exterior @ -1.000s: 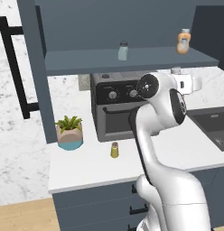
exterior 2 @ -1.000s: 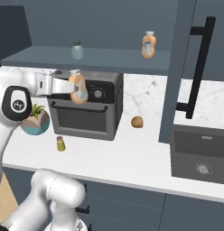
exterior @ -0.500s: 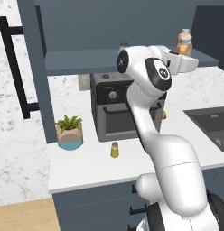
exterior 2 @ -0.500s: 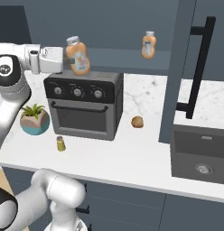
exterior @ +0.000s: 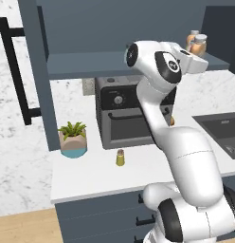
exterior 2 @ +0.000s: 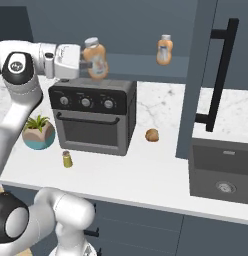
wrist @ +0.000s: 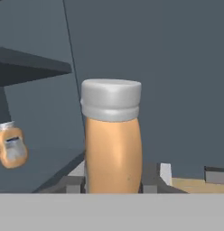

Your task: Put the shaker and condiment bottle from the counter next to their counterparts in the cabinet.

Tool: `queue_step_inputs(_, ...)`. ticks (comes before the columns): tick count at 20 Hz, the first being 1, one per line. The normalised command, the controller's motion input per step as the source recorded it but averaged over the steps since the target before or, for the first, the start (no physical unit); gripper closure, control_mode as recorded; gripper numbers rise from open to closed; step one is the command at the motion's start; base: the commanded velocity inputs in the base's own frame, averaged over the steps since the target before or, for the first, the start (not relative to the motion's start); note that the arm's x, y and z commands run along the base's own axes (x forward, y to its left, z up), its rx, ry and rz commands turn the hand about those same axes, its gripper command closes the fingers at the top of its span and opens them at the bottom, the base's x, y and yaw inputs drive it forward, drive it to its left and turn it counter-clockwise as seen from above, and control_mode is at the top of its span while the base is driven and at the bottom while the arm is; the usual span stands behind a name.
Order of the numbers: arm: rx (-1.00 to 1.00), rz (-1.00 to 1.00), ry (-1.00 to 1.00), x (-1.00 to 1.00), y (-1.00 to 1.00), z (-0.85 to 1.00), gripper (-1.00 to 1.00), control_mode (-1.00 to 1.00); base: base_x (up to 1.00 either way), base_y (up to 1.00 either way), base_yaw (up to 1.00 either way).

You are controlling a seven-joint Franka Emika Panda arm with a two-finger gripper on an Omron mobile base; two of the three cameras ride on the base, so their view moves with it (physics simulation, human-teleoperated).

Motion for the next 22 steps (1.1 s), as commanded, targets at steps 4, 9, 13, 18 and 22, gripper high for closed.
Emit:
queue_step_inputs(4,0.06,0.35,0.0,0.31,-0.34,0.0,1.0,-1.0,0.0,0.0,0.0)
queue_step_inputs(9,0.03,0.35,-0.03,0.19,-0.2,0.02,1.0,-1.0,0.0,0.0,0.0)
queue_step_inputs(13,-0.04,0.0,0.0,0.02,-0.25,-0.08,1.0,-1.0,0.0,0.0,0.0)
queue_step_inputs(18,-0.28,0.0,0.02,0.18,-0.62,-0.26,1.0,-1.0,0.0,0.0,0.0)
queue_step_inputs(22,-0.19,0.01,0.11,0.54,-0.41,-0.08,1.0,-1.0,0.0,0.0,0.0)
